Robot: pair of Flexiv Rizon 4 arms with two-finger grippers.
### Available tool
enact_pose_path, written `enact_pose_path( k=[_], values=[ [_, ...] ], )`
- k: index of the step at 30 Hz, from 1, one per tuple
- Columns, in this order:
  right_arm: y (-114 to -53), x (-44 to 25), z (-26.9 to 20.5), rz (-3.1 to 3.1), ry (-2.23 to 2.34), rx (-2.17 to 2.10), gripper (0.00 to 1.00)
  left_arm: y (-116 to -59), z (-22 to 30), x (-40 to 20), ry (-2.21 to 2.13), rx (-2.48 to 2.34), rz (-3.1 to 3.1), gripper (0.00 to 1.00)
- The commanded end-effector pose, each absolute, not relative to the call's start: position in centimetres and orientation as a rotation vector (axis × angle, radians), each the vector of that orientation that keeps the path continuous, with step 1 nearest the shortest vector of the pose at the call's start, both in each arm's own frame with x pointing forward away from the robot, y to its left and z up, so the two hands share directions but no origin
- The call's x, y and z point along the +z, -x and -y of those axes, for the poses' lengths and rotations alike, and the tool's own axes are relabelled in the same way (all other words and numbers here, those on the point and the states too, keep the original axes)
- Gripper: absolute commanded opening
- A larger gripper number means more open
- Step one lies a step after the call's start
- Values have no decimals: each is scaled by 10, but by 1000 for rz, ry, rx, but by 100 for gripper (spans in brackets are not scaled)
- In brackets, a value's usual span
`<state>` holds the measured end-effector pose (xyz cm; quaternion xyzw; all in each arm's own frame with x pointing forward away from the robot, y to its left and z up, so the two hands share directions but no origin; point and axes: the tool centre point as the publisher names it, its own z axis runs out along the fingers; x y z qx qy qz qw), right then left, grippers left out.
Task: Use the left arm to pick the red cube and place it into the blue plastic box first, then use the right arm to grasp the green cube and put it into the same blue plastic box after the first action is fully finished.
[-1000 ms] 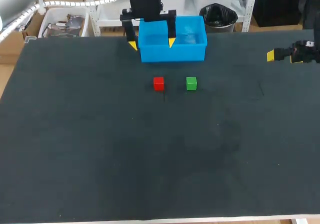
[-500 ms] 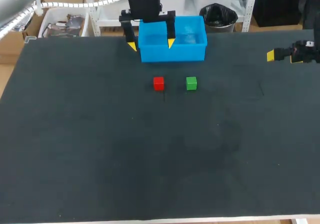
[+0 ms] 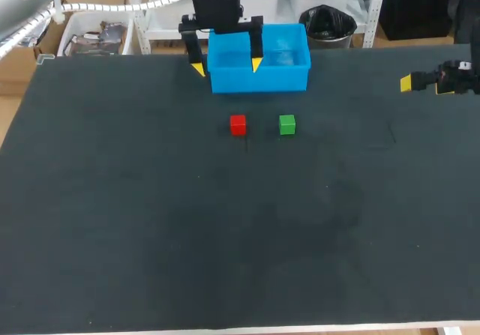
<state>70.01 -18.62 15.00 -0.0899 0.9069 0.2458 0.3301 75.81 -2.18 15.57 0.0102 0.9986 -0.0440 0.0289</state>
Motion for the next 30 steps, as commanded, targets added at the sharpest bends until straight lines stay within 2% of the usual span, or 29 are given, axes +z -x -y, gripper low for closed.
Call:
enact_pose_path(
  k=[1, 30],
  values=[
    [-700, 150, 186, -2372, 235, 642, 100, -759, 22, 144, -33, -132, -3097, 100],
    [-700, 150, 186, -2372, 235, 642, 100, -777, 33, 71, -53, -7, -3121, 100]
  ],
)
